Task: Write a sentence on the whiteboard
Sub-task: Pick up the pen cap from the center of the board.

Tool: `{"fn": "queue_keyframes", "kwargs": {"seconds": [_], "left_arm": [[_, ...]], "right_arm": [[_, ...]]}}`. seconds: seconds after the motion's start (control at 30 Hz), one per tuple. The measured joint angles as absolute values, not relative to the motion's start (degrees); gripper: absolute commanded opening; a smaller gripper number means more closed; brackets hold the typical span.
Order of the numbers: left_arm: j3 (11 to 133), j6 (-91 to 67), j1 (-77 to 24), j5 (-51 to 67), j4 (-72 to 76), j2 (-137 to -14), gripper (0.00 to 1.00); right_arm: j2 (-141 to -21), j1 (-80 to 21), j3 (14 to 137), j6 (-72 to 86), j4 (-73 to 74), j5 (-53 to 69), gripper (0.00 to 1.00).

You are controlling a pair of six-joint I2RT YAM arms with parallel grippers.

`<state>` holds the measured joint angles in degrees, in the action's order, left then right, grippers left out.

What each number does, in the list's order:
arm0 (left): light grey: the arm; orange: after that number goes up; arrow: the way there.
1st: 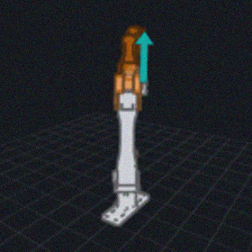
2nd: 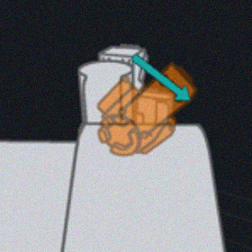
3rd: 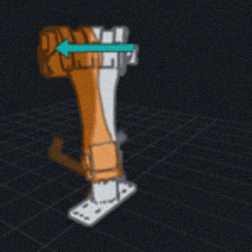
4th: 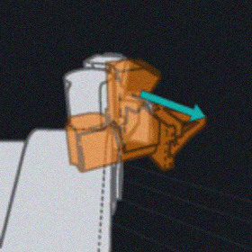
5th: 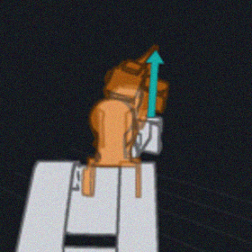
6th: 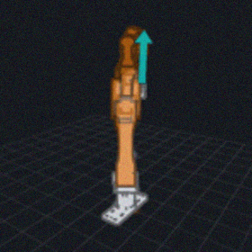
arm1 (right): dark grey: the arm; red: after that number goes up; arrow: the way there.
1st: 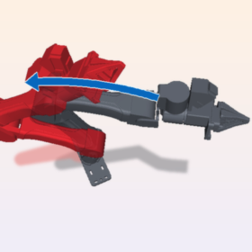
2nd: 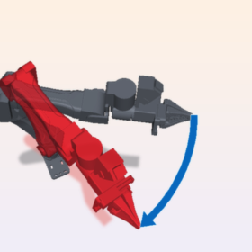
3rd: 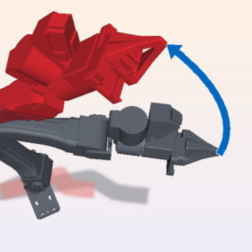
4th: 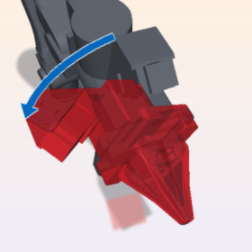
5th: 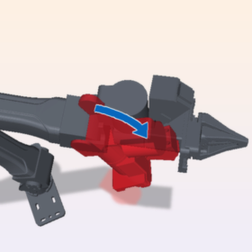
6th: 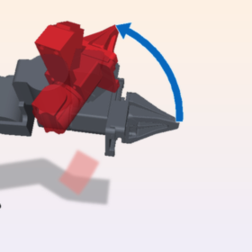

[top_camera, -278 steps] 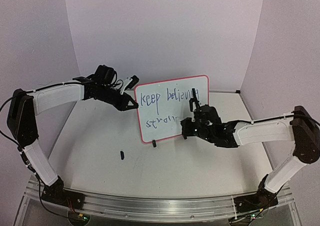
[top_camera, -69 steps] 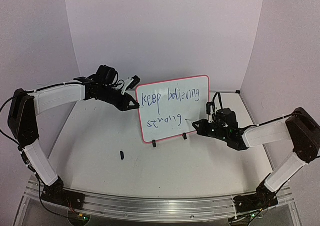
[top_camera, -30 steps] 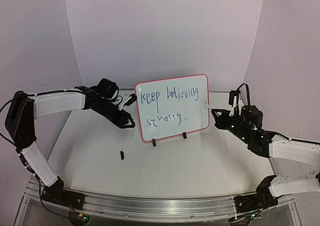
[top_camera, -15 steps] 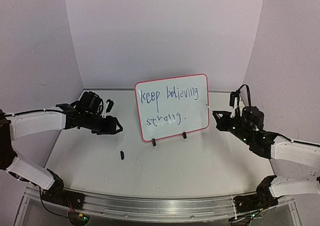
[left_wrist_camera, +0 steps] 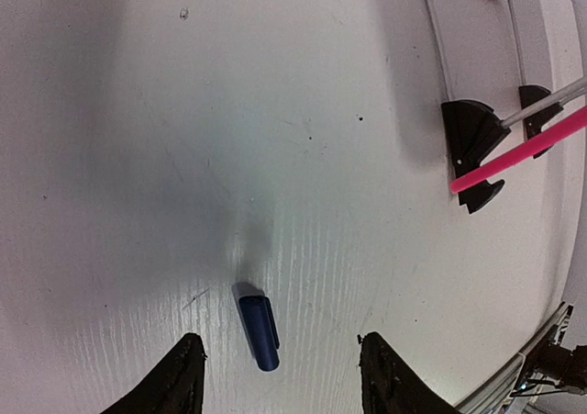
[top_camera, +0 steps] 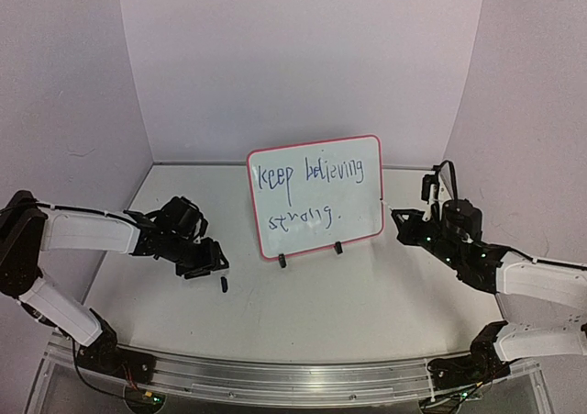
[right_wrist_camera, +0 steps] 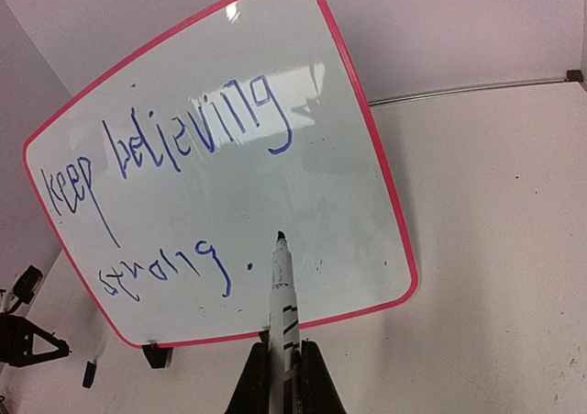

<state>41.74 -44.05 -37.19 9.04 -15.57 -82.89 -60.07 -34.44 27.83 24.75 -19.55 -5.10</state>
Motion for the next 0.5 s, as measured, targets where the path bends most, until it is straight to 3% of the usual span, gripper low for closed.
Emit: {"fn": "queue_keyframes", "kwargs": {"seconds": [0.37, 0.5], "left_arm": [[41.5, -45.7, -37.6, 10.8, -14.2, -87.3, 0.44], [41.4, -45.9, -37.9, 11.2, -13.8, -88.8, 0.35]], "right_arm": [[-59.7, -34.4, 26.3, 25.5, -19.2, -5.4, 0.0], [-59.7, -34.4, 26.3, 25.6, -19.2, -5.6, 0.0]]}}
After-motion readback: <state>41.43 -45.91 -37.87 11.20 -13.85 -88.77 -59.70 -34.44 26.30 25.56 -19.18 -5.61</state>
